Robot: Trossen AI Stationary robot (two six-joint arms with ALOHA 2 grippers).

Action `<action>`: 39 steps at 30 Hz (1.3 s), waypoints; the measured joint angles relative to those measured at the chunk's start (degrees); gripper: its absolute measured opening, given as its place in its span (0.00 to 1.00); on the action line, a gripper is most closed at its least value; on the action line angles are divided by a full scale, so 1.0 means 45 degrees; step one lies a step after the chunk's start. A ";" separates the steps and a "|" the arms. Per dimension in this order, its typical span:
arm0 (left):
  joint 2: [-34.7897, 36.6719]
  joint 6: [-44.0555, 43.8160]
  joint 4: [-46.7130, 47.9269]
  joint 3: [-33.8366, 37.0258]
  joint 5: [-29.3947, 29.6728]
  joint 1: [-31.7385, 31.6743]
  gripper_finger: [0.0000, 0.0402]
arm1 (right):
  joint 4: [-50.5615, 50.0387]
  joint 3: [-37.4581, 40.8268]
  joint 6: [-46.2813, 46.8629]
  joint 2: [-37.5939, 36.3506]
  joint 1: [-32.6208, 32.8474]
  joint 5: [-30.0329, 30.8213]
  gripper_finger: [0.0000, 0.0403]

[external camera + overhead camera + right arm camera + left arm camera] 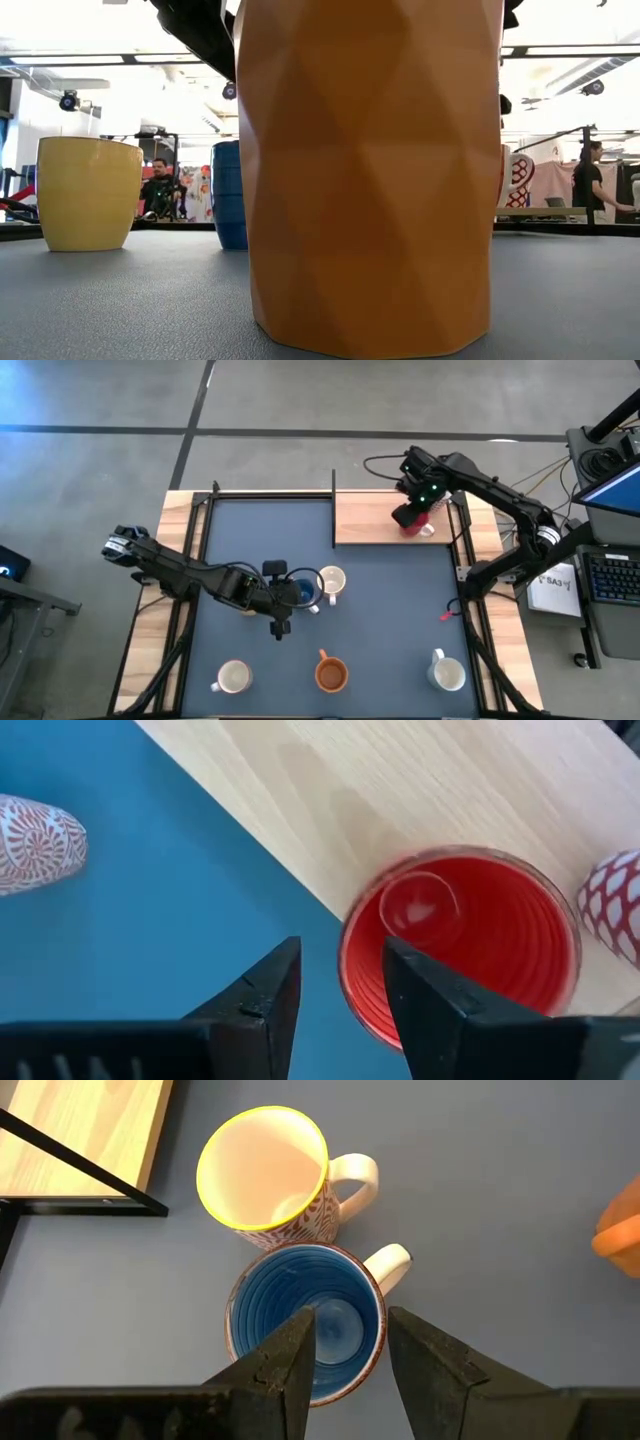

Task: Place coffee mugs
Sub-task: Put the red mug on the shelf

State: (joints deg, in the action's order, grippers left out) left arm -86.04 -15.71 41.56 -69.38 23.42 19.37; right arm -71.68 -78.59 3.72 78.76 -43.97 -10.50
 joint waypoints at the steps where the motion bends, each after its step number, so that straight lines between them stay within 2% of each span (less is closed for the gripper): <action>1: 0.0000 0.0000 0.0000 0.0000 0.0000 0.0001 0.27 | 0.0125 0.0000 0.0121 0.0000 0.0116 0.0022 0.32; 7: 0.0000 -0.0002 0.0000 0.0000 -0.0082 0.0015 0.27 | 0.0297 0.0029 0.0514 0.0000 0.0351 0.1243 0.32; 21: 0.0000 0.0020 0.0005 0.0000 -0.0428 0.0015 0.27 | 0.1218 0.1414 0.0828 0.0024 0.0551 0.1283 0.31; 27: 0.0000 0.0040 0.0005 0.0000 -0.0432 0.0015 0.27 | 0.1400 0.2069 0.0463 0.0019 0.0551 0.1322 0.24; 35: 0.0000 0.0044 0.0005 0.0000 -0.0431 0.0015 0.27 | 0.0918 0.2181 -0.0263 0.0015 0.0551 0.1358 0.05; 39: 0.0000 0.0044 0.0006 0.0001 -0.0432 0.0015 0.27 | 0.0193 0.2167 -0.0565 -0.0029 0.0546 0.1392 0.04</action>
State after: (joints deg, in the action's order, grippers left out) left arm -86.04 -15.51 41.59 -69.38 21.48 19.44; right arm -70.82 -68.83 1.18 78.63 -41.52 -4.24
